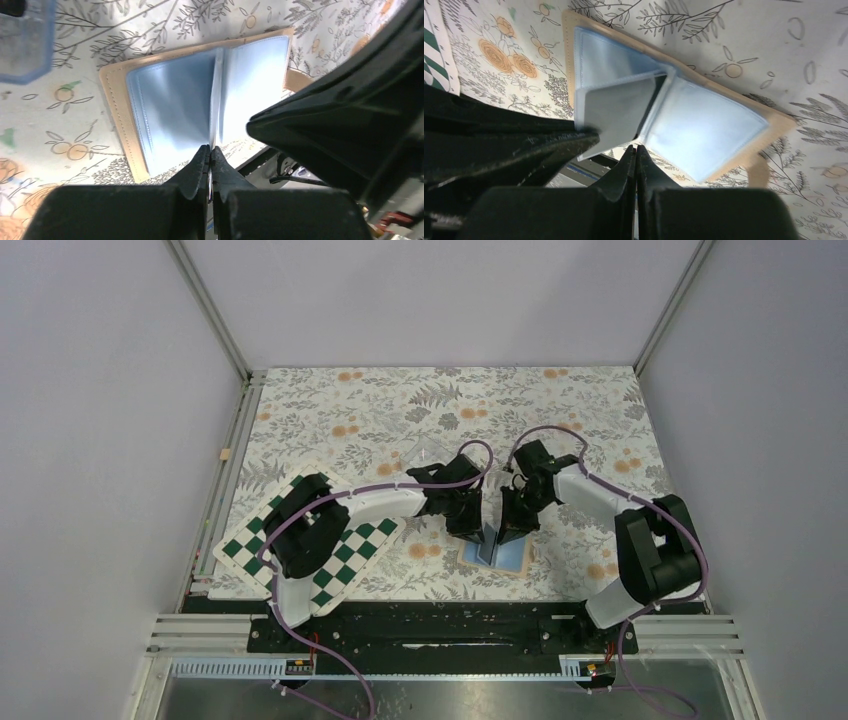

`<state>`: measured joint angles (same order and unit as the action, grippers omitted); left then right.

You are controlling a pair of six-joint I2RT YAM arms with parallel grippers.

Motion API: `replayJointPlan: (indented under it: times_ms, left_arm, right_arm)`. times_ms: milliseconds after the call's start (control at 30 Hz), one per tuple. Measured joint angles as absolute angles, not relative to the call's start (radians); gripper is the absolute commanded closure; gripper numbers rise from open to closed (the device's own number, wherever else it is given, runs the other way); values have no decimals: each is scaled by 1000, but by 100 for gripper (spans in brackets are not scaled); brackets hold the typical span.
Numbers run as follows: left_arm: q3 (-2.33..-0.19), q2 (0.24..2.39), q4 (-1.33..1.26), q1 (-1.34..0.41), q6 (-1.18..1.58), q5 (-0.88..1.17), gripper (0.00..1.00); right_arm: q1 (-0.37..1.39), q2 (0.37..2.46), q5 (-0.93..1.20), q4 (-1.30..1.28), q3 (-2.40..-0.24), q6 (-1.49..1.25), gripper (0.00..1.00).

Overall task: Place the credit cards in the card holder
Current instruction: Insert the credit card into the card holder.

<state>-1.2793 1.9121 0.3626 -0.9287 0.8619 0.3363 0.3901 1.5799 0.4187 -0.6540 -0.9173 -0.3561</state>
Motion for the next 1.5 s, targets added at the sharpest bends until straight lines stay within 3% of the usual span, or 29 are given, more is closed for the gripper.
replayJointPlan:
  times_ms: [467, 567, 633, 733, 900, 1333, 1500]
  left_arm:
    - [-1581, 1950, 765, -983, 809, 85, 100]
    - [-1650, 2004, 815, -1005, 807, 60, 93]
    - [-1706, 2059, 860, -1020, 801, 49, 81]
    - [-1755, 2126, 890, -1037, 793, 45, 69]
    - [-1757, 2148, 860, -1053, 799, 92, 55]
    - [-1583, 2088, 535, -1051, 849, 283, 45]
    - [-1421, 1947, 410, -999, 838, 336, 44]
  right_arm:
    - [258, 1425, 402, -672, -917, -355, 97]
    - [254, 1425, 402, -673, -917, -352, 97]
    - [253, 1425, 402, -673, -917, -350, 97]
    - [248, 1425, 402, -673, -917, -344, 97]
    - [226, 1425, 402, -673, -917, -339, 96]
    - [185, 1420, 404, -680, -913, -332, 96]
    - [185, 1420, 416, -679, -913, -340, 81]
